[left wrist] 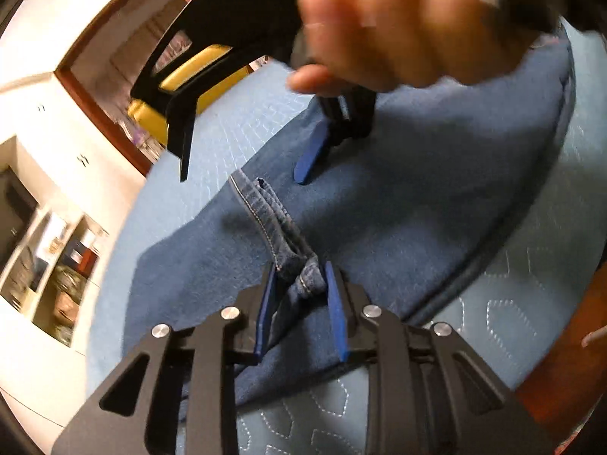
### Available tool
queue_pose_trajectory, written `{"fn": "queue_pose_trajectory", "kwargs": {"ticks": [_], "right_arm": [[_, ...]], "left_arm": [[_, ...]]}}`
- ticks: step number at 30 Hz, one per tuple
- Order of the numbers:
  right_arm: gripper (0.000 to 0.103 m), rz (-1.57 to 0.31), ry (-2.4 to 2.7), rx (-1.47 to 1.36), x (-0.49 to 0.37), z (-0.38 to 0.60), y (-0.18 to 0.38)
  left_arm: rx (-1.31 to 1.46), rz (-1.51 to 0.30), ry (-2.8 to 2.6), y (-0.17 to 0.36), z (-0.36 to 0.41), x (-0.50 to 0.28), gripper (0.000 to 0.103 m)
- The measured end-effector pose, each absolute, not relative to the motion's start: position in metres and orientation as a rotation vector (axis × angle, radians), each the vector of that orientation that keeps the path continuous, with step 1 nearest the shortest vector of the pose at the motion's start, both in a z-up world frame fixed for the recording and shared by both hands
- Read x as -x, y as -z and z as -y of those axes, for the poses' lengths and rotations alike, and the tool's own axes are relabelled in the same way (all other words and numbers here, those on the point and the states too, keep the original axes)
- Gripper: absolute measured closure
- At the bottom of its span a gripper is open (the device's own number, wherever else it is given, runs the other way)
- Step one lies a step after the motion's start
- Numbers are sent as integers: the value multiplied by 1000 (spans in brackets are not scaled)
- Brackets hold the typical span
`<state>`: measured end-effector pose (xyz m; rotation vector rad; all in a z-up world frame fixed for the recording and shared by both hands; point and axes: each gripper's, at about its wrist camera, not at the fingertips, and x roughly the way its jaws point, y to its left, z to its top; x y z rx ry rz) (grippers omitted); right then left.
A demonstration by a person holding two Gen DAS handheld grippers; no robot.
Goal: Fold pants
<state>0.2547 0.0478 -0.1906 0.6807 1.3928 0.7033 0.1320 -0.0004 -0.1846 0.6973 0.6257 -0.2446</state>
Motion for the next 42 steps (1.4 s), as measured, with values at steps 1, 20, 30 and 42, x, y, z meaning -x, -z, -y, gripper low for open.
{"fn": "queue_pose_trajectory", "kwargs": {"ticks": [1,20,30,42], "right_arm": [[12,-1392,-698,-676,-256,-50,190],[71,-1390,-625,-555,-268,-72,184],[81,-1344,-632,-598,-256,-46,165],[17,-1443,-733,-984,-214,-7,187]], "left_arm": [[-698,-617,234,185,1,-132,74],[-782,-631,211,193,18,-132,80],[-725,-586,151,157,30,-122,87],[-654,-586,140,122,25,-126,87]]}}
